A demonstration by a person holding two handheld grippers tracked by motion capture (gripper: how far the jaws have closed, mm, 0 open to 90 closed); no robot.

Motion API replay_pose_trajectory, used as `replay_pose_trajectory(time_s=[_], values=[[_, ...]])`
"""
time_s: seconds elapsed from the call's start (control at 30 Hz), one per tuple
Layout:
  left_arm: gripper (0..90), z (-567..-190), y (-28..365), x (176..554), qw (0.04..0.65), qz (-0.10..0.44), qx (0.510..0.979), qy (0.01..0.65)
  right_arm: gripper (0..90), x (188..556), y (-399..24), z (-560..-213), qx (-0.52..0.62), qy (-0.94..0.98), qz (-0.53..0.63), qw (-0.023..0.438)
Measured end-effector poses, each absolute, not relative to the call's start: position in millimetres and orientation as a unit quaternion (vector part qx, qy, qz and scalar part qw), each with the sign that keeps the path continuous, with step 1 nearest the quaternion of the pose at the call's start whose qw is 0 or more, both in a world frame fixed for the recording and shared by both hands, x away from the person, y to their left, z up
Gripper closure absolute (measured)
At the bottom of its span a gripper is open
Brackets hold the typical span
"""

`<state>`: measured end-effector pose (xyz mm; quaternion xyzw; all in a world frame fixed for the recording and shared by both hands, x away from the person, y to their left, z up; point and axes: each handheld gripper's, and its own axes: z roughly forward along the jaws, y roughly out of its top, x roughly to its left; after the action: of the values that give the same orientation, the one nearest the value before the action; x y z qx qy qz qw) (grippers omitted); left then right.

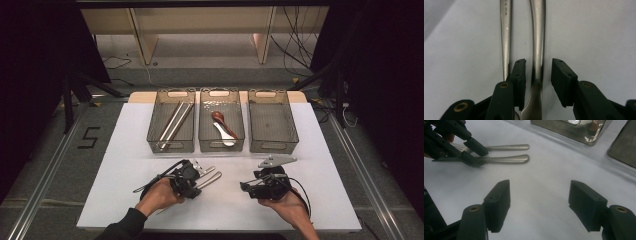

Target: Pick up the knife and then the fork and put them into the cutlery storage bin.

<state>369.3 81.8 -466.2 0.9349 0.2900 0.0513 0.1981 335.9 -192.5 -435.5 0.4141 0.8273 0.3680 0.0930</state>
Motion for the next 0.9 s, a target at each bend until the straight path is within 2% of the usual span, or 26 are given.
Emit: replay_pose_trajectory(time_s=[0.27, 0.9], values=[[77.9, -465.8, 77.0, 367.2, 0.193, 0.05, 0.938, 0.283, 35.0, 335.8, -192.5, -435.0, 0.414, 0.827, 0.369, 0.092], [79.4, -464.7, 77.6, 365.7, 0.196, 0.046, 0.943, 0.267, 35.6, 335.4, -192.9, -434.0, 0.412, 0.827, 0.372, 0.093]])
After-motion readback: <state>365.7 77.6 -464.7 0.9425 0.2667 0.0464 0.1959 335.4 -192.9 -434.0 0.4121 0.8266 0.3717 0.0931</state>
